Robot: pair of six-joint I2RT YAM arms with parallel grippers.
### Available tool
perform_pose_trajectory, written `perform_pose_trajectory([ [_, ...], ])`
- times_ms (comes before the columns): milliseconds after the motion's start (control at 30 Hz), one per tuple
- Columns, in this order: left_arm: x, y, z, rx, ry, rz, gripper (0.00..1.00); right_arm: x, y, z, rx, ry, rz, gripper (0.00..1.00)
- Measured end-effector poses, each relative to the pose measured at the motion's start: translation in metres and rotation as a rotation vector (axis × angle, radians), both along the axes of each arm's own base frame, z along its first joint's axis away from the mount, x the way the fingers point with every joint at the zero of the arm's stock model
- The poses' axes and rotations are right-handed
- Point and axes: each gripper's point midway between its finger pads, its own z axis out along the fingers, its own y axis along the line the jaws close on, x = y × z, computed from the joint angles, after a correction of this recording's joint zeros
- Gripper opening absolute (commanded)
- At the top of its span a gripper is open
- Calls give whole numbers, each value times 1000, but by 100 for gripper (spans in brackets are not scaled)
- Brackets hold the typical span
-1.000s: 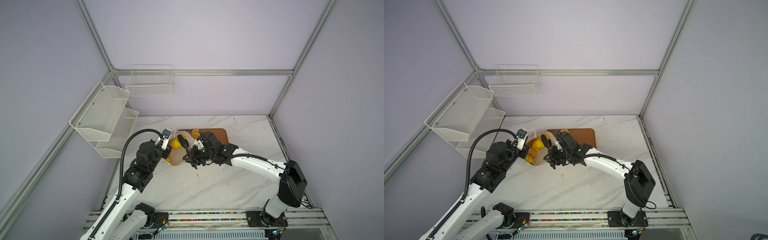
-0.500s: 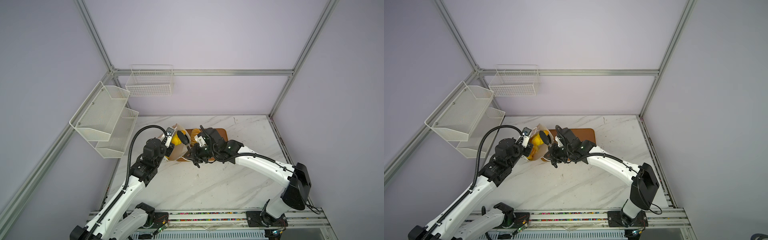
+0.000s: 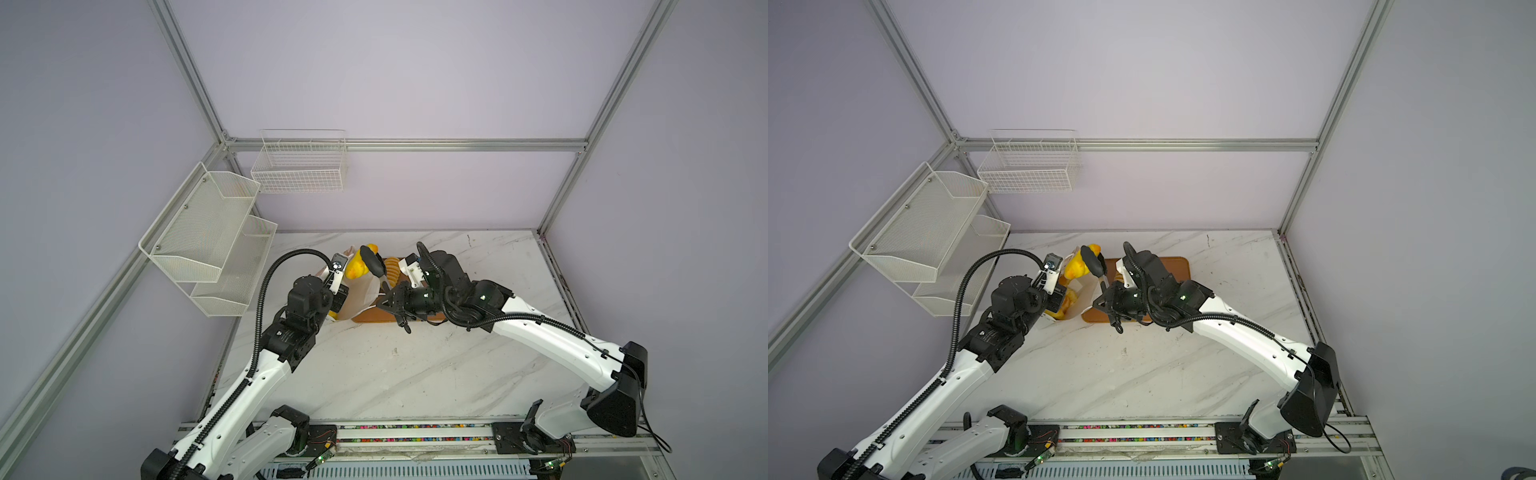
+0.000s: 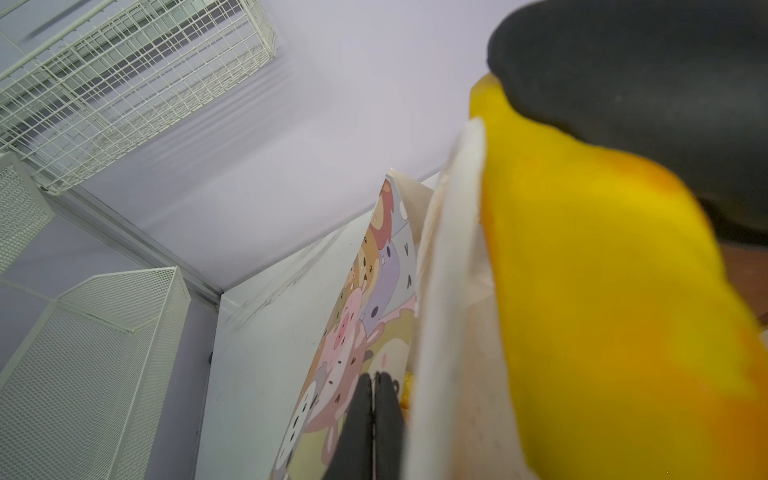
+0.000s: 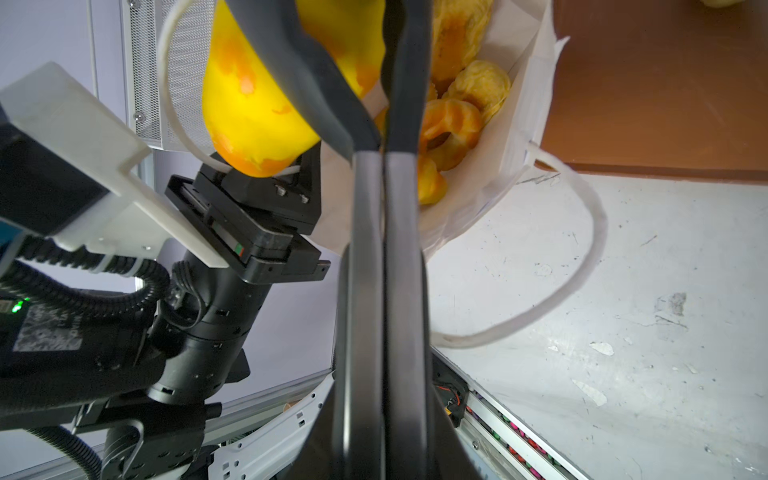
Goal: Take the fake bread out of the paper bag
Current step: 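Lift the gripped yellow bread out of the bag with the tongs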
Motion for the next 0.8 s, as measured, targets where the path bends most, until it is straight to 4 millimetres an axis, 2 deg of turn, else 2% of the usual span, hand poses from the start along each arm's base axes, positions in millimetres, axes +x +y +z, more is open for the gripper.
perform_pose_trajectory([
  [133,-3,1,2,0,-1,0,0,10,-7,8,-4,-43,-28,0],
  [233,-6,2,2,0,0,0,0,25,-22,17,-3,-77,-71,0],
  [400,-9,4,0,5,13,0,0,67,-68,30,-61,-164,-177,0],
  [500,-10,4,-1,8,19,0,0,90,-99,28,-157,-212,-237,0],
  [633,-10,4,-4,12,29,0,0,112,-130,1,-362,-241,-272,0],
  [767,-11,4,-5,15,35,0,0,124,-141,-49,-583,-211,-223,0],
  [800,-11,4,-5,15,35,0,0,126,-144,-67,-647,-194,-200,0],
])
